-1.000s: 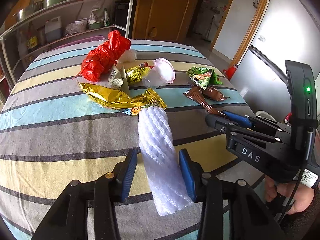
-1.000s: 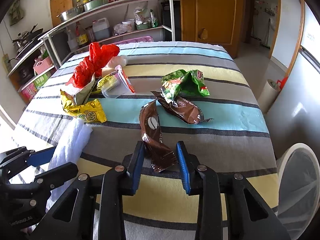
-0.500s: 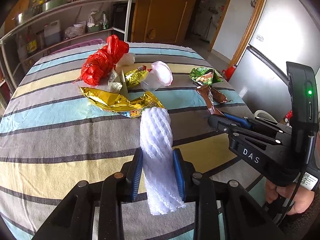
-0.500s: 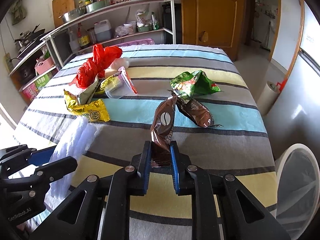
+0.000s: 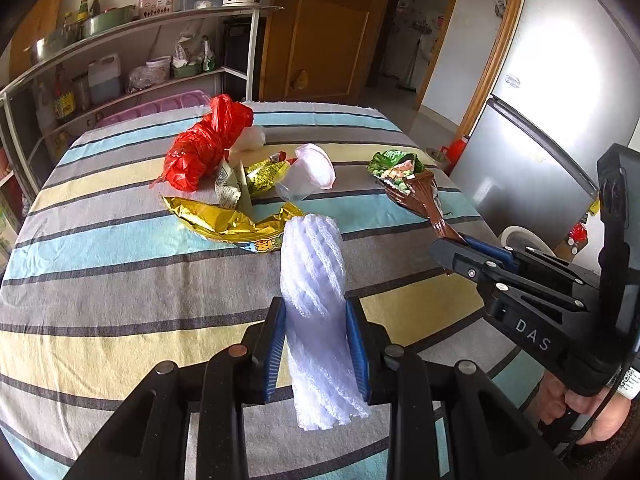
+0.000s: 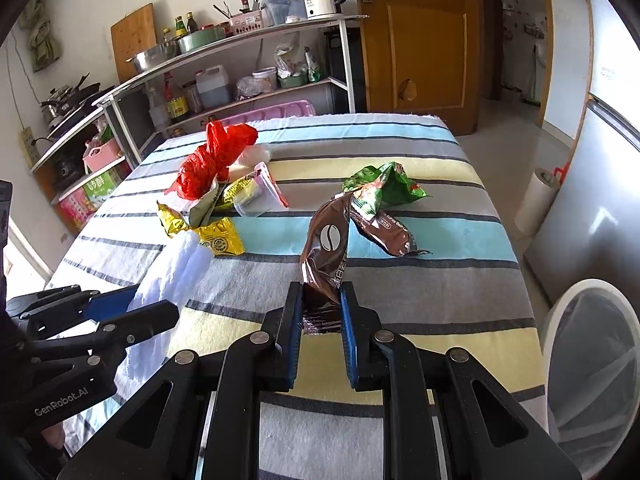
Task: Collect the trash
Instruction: 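Carry both items over the white bin and open both tools to drop them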
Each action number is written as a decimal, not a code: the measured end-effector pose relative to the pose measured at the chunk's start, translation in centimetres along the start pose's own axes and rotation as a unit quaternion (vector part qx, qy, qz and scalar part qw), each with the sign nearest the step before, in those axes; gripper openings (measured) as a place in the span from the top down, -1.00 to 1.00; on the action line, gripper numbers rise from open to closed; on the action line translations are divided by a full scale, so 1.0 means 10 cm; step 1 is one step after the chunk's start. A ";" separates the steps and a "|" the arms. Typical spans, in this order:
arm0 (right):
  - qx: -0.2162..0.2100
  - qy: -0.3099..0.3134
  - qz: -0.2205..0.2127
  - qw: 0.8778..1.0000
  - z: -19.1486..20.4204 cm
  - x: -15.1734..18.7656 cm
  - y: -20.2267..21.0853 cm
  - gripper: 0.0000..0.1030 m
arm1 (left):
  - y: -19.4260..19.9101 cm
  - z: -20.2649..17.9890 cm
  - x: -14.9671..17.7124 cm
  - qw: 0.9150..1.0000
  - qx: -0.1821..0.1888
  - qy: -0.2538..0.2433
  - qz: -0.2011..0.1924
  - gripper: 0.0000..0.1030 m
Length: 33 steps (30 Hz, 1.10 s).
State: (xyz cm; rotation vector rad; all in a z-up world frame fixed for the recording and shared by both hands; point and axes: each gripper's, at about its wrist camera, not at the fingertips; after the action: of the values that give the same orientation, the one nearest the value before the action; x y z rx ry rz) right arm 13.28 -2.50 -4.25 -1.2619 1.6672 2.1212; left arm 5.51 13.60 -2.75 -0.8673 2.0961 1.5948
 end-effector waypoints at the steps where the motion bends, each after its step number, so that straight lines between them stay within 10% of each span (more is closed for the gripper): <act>1: 0.000 -0.003 -0.005 1.000 -0.01 0.01 0.04 0.64 | 0.01 -0.02 -0.01 1.000 0.001 -0.002 -0.001 0.41; 33: 0.150 -0.155 -0.057 0.975 -1.64 0.46 1.08 0.64 | -0.55 -1.93 -0.34 0.976 0.128 -0.175 0.014 0.41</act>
State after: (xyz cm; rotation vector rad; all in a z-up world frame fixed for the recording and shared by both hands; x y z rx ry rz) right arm 12.39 -22.23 0.03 -0.8657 1.6532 1.8026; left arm 13.15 -4.88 1.00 -0.4344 2.0035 1.3350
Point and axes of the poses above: each gripper's, at about its wrist camera, not at the fingertips, and y roughly against the way its jaws point, z to its left, x to its underside, and after that the axes turned 9 degrees about x, right-handed
